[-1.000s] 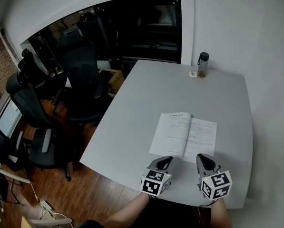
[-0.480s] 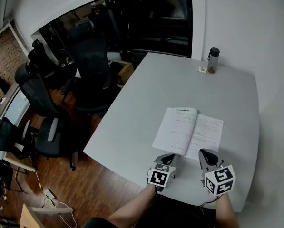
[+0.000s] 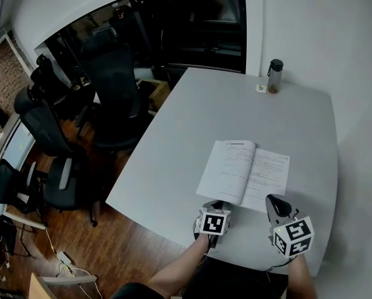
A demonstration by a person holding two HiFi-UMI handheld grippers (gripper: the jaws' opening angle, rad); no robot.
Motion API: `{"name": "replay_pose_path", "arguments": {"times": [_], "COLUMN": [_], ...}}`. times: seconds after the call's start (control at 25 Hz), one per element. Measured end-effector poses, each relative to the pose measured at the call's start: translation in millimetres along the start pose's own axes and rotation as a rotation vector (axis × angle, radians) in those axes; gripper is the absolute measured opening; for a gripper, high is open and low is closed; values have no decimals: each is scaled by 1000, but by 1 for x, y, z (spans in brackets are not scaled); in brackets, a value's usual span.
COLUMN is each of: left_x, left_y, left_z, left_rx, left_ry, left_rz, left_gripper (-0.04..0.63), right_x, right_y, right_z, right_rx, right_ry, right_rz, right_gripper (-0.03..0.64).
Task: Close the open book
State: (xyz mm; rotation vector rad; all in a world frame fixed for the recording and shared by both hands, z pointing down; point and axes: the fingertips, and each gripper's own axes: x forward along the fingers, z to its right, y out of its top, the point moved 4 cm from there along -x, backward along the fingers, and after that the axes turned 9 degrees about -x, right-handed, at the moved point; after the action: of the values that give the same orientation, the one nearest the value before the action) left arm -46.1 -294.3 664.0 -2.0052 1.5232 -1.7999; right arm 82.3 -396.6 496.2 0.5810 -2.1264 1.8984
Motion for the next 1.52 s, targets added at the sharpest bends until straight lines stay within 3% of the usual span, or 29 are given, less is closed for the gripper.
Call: {"name": "replay_pose_path", "arguments": {"times": [0.16, 0.4, 0.6, 0.84, 1.0, 1.28, 1.52], "left_x": [-10, -27, -40, -43, -43, -32, -50], "left_y": [11, 19, 23, 22, 21, 8, 28], "left_z": [1, 12, 24, 52, 73, 106, 116], "left_rx": [-10, 31, 104, 215, 246, 288, 309], "left_ry": [-9, -12, -12, -84, -121, -198, -232], "left_rz": [54, 207, 285, 362, 381, 329, 375], "left_gripper": [5, 5, 5, 5, 5, 5, 5], "right_x": [-4, -7, -16, -25, -33, -49, -53], "right_y": [-1, -1, -2, -5, -4, -7, -3], "right_z": [2, 0, 4, 8, 14, 26, 36], "right_rx": [6, 7, 9, 16, 13, 18, 28], "right_ry": [-12, -23, -43, -71, -84, -120, -149], "right_rz": [-6, -3, -1, 2, 7, 16, 41], "right_gripper": [5, 5, 5, 5, 5, 5, 5]}}
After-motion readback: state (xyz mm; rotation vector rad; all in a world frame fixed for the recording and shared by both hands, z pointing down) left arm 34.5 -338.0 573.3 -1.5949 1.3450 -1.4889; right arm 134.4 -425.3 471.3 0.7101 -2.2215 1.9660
